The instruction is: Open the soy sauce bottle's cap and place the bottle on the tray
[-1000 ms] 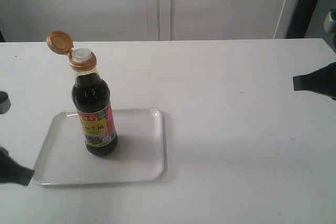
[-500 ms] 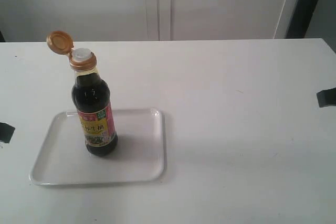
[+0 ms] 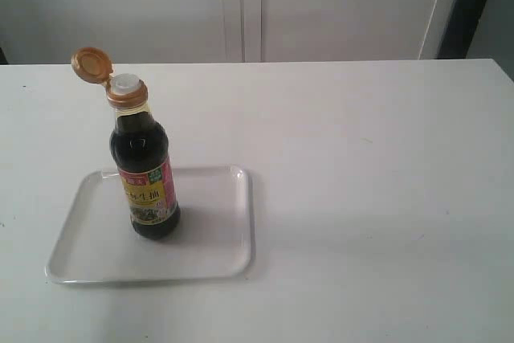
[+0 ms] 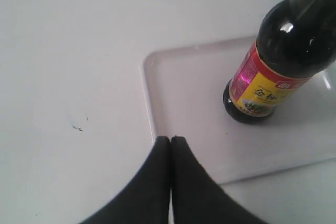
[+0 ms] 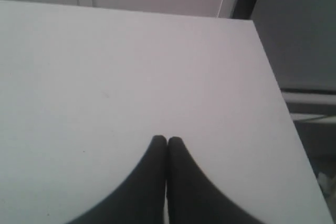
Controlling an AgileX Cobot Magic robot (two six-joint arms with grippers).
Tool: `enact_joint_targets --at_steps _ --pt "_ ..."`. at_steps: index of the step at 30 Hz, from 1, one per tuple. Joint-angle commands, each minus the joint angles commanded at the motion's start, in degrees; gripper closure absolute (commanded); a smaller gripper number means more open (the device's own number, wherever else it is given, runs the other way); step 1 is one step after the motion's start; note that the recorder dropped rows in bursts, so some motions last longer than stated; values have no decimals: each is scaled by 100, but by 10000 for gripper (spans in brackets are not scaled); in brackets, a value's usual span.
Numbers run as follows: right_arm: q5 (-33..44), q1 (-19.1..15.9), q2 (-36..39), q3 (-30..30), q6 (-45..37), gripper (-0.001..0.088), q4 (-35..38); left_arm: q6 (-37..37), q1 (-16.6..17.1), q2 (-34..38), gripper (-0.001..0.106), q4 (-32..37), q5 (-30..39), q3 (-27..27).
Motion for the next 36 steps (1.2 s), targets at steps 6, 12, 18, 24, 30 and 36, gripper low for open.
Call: enact_joint_targets --at_steps 6,12,18,24,30,36 --pt "-641 0 -759 431 0 868 11 -33 0 -546 1053 0 -626 660" --pt "-889 0 -1410 772 0 868 11 -137 0 -1034 1053 0 -1038 1056" --pt "-994 0 -2031 1044 0 868 22 -137 0 -1528 1053 0 -1196 1269" --pt "-1229 0 -2595 1262 -22 868 22 -137 0 -1998 1053 0 -1353 1505" --pt "-1273 0 -2867 1398 -22 868 12 -172 0 -2389 1053 0 -1682 1753" --pt "-1291 0 -2867 1465 152 868 24 -182 0 -2491 1053 -110 -1768 1867"
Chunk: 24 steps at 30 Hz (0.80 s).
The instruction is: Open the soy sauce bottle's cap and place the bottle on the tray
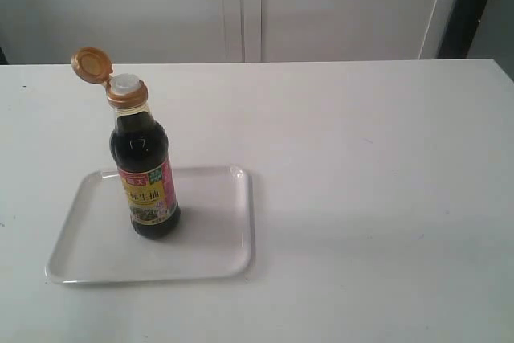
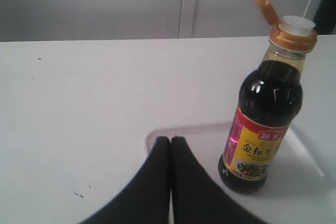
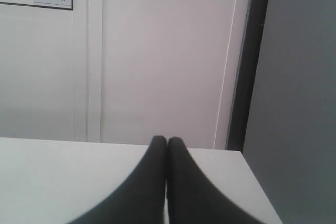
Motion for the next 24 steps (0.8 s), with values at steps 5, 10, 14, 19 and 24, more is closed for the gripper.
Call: enact_joint_targets --at_steps 5,10,14,19,24 --pt "70 0 0 0 9 868 0 38 0 0 1053 -141 139 0" --pt "70 0 0 0 9 868 0 37 0 0 1053 -141 128 0" --pt "70 0 0 0 9 868 0 37 0 0 1053 -141 128 0" --pt "58 0 0 0 9 868 0 37 0 0 1053 -141 128 0" --pt "58 0 0 0 9 868 0 664 0 -526 1053 -193 209 250"
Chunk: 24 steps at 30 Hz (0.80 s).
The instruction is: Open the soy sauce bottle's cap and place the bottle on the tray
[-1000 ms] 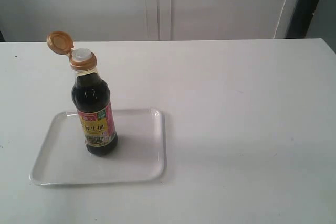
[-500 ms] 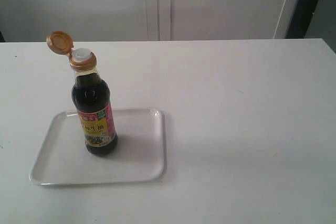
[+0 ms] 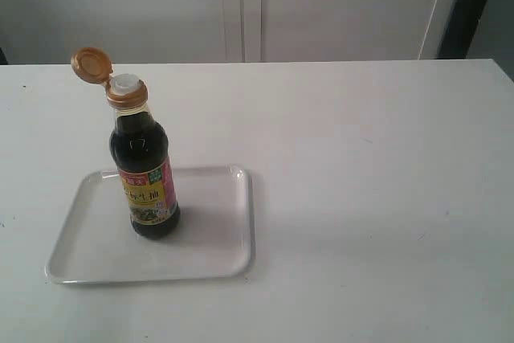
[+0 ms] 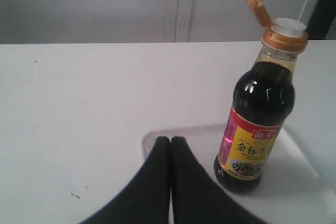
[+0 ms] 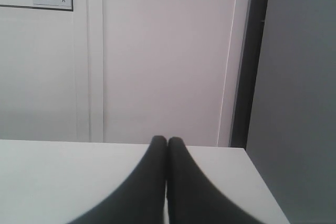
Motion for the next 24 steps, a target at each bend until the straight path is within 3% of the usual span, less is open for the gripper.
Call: enact_joint_targets --at_steps 4,12,17,24 --pt "0 0 0 0 0 868 0 135 141 -454 1053 -380 94 448" --pt "-12 0 0 0 0 868 0 135 641 -1004 1053 -466 364 949" --pt "0 0 0 0 0 868 0 135 661 -1110 1053 -466 352 1225" --pt "0 0 0 0 0 868 0 158 661 -1110 1053 -374 634 1225"
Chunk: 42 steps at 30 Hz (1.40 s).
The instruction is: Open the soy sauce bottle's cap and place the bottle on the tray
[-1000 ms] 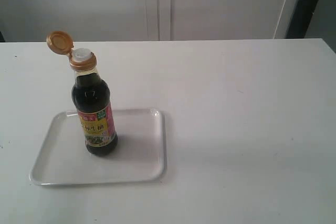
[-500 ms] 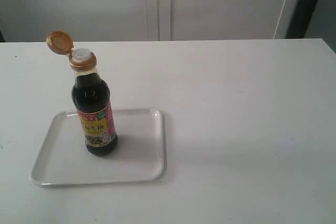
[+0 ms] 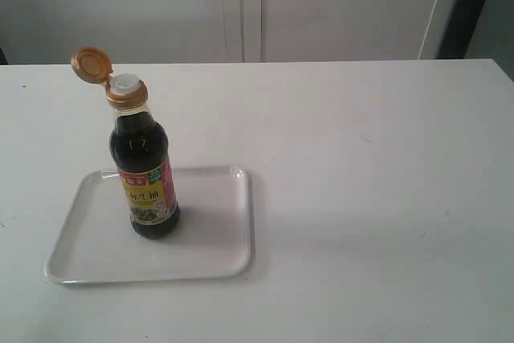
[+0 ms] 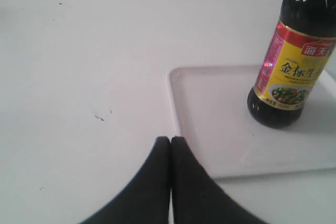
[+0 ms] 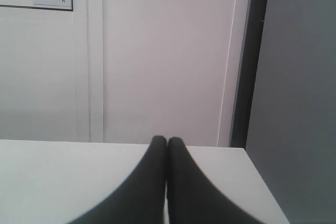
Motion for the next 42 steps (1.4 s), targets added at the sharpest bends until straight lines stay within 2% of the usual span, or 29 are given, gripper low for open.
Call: enact_joint_targets --at_steps 39,42 --pt "0 0 0 0 0 868 0 0 0 0 1053 102 5 0" --pt "85 0 0 0 -298 868 87 0 0 0 1053 102 5 0"
